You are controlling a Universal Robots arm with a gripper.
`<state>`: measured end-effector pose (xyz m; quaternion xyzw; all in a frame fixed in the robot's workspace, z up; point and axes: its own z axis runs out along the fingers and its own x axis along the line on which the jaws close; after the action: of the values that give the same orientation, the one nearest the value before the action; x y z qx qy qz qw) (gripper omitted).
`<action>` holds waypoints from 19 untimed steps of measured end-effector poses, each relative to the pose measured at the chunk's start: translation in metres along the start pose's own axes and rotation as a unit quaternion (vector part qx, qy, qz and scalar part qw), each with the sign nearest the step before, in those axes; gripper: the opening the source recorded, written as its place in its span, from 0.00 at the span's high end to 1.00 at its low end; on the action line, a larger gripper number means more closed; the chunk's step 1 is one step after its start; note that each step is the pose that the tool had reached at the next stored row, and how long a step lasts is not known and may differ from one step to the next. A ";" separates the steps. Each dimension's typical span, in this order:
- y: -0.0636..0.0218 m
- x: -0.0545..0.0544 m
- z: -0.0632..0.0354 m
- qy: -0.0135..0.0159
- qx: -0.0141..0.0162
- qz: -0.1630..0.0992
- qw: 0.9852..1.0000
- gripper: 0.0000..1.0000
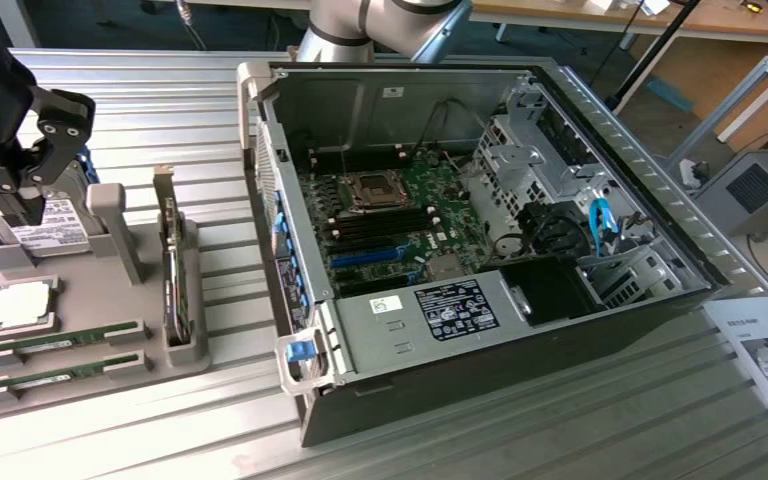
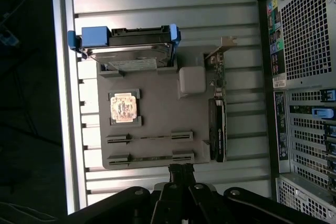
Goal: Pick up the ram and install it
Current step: 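Pick up the ram and move it above insertion slot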
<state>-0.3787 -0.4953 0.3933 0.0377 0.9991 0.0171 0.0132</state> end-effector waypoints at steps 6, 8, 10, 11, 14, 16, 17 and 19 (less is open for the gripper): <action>0.0000 0.000 0.0000 0.000 0.000 -0.008 1.000 0.89; 0.0000 0.000 0.0000 0.001 0.000 -0.016 1.000 0.89; -0.0001 0.000 0.0000 0.001 -0.001 -0.026 1.000 0.89; -0.0001 0.000 0.0001 0.001 -0.001 -0.030 1.000 0.89; -0.0003 0.000 0.0000 0.001 -0.001 -0.042 0.999 0.89; -0.0004 0.000 0.0000 0.002 -0.001 -0.050 0.999 0.89; -0.0005 0.000 0.0000 0.002 -0.001 -0.053 0.999 0.89; -0.0007 0.000 0.0000 0.002 -0.002 -0.067 0.998 0.89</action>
<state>-0.3787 -0.4960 0.3933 -0.0291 0.9993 0.0179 0.0121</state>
